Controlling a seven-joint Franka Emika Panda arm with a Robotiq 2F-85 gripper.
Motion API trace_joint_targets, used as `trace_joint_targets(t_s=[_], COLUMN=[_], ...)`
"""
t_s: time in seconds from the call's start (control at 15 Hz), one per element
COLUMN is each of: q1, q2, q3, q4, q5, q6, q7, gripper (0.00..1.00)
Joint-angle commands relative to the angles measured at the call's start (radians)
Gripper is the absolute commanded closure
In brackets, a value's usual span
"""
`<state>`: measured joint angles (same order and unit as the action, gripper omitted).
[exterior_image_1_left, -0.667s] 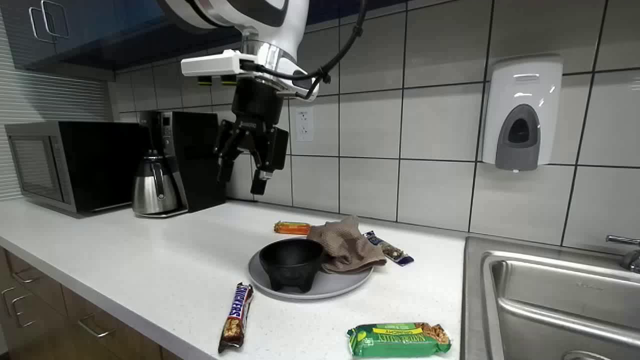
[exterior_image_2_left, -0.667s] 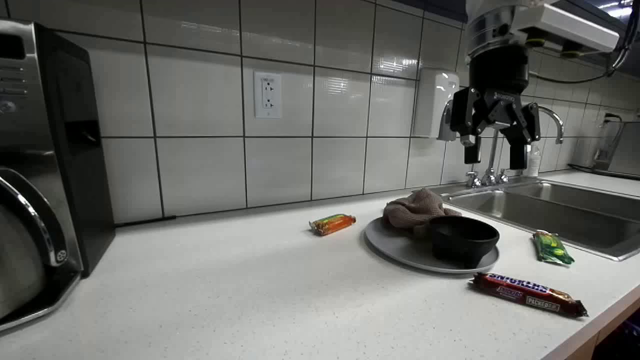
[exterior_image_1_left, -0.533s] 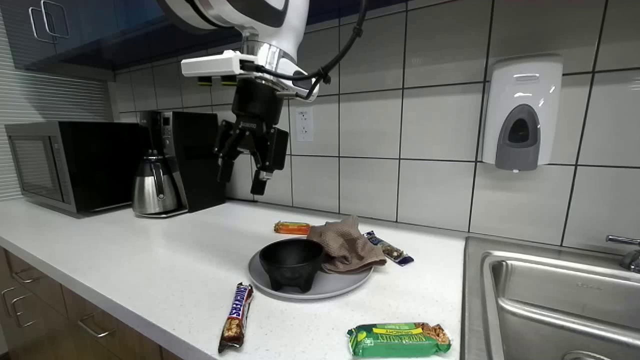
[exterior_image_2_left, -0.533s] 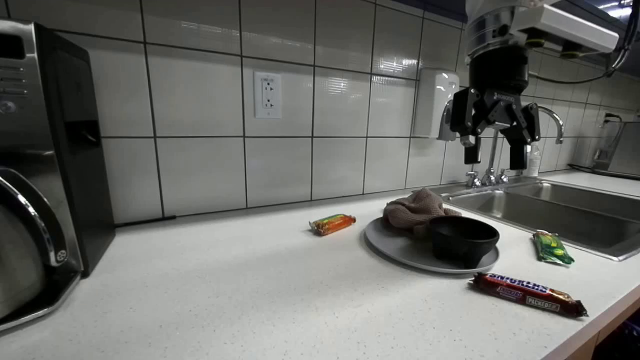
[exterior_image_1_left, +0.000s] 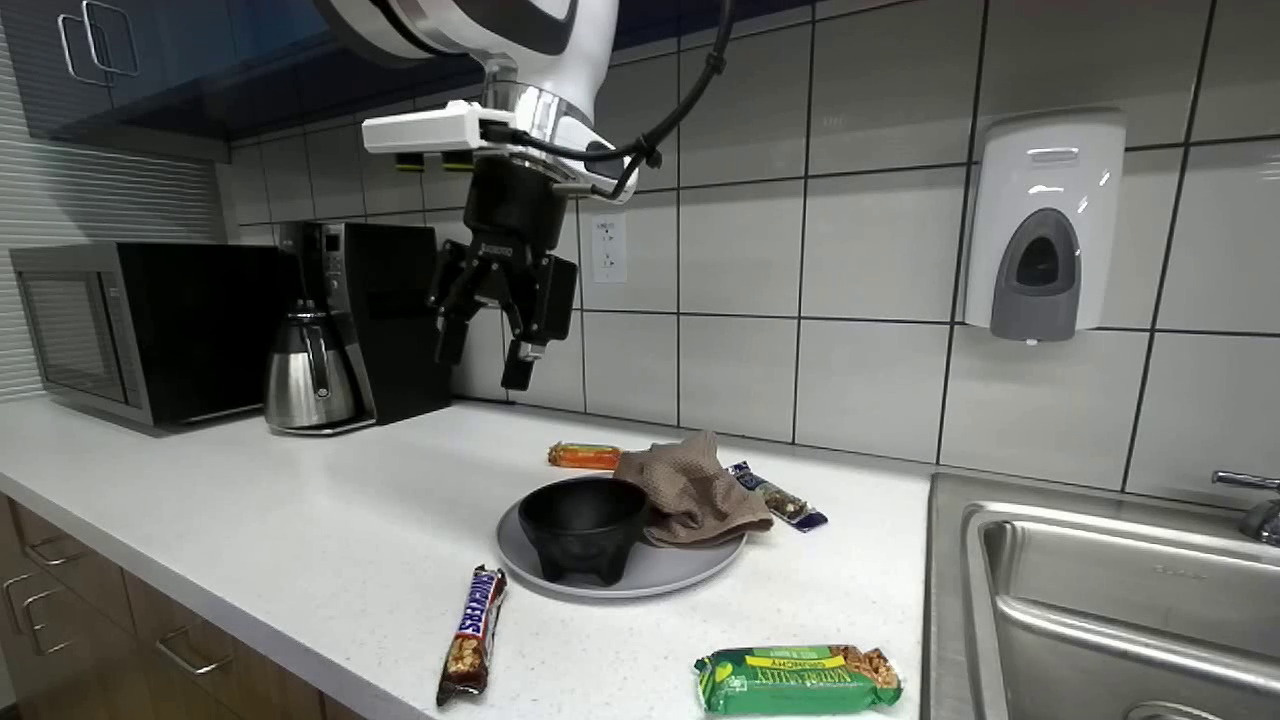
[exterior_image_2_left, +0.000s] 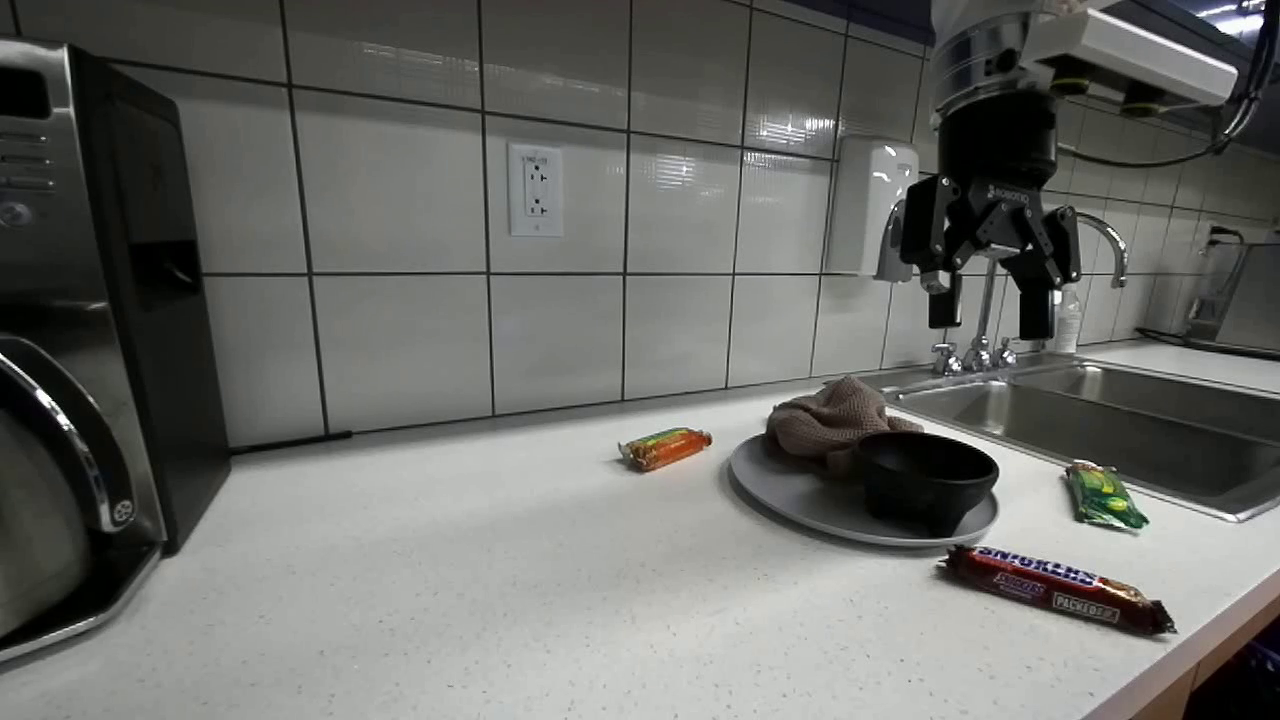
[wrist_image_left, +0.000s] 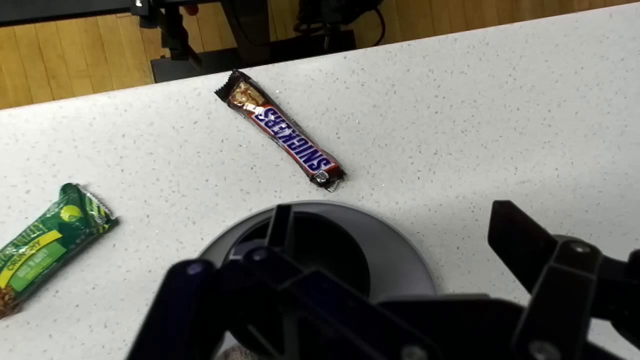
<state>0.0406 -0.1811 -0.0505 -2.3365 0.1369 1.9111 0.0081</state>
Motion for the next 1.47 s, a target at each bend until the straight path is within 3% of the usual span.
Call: trace_joint_targets(t_s=[0.0, 0.4, 1.4], q1=[-0.016, -0.015, -0.010], q2=[0.000, 0.002, 0.136], q3=[0.015, 0.019, 0.044], q4=[0.001, -0.009, -0.040], q5=[0.002, -0.014, -0.062], q6=[-0.002, 0.033, 0.358], q7=[-0.002, -0.012, -0.008], gripper=[0.00, 0.00, 0.00])
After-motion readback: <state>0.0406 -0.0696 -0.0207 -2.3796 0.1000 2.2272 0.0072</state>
